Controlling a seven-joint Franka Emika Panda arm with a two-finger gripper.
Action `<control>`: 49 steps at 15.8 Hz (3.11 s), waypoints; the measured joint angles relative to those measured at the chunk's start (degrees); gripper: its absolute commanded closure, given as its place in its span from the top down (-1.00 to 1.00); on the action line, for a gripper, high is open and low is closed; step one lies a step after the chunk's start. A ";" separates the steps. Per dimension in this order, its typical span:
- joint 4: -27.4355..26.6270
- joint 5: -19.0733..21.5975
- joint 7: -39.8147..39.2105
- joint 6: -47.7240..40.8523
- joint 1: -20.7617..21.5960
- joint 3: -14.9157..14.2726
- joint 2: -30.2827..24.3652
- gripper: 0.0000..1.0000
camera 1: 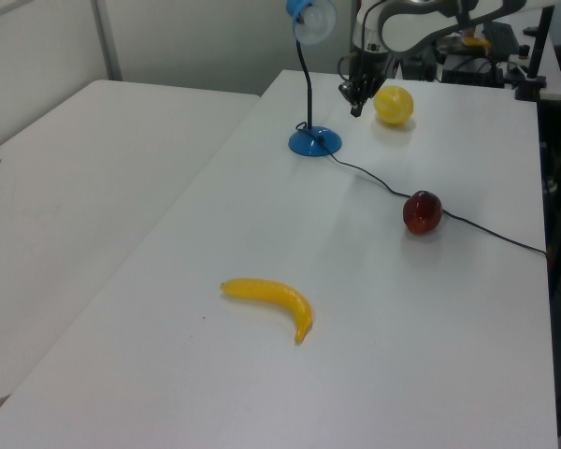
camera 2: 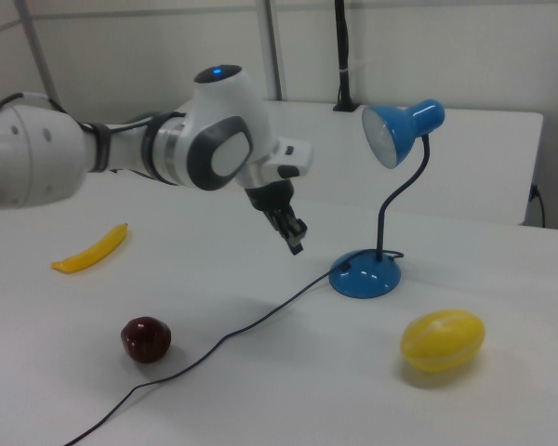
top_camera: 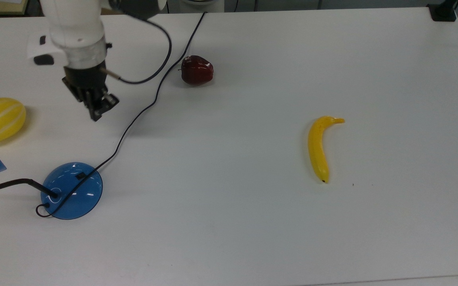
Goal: Turn on desk lamp
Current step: 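Move the gripper toward the blue lamp's round base, then lower the gripper onto the switch on the lamp base, then press down on the lamp base switch with the gripper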
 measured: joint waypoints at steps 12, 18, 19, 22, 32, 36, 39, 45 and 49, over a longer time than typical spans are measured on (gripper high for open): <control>11.47 -6.24 13.00 9.36 -3.22 -0.01 13.98 -1.00; 12.84 -9.34 15.89 9.90 -3.21 0.20 16.17 -1.00; 12.84 -9.88 16.39 9.90 -3.19 0.26 16.32 -1.00; 13.09 -11.04 17.69 9.92 -3.06 0.34 17.12 -1.00; 15.31 -11.16 18.67 13.78 -2.31 0.49 20.41 -1.00; 15.36 -11.17 18.68 13.78 -2.07 0.49 20.46 -1.00; 15.79 -11.17 18.68 13.79 -2.06 0.49 20.46 -1.00; 16.25 -11.17 18.71 13.79 -1.31 0.69 20.46 -1.00; 16.25 -11.17 18.77 13.79 -0.91 0.71 20.48 -1.00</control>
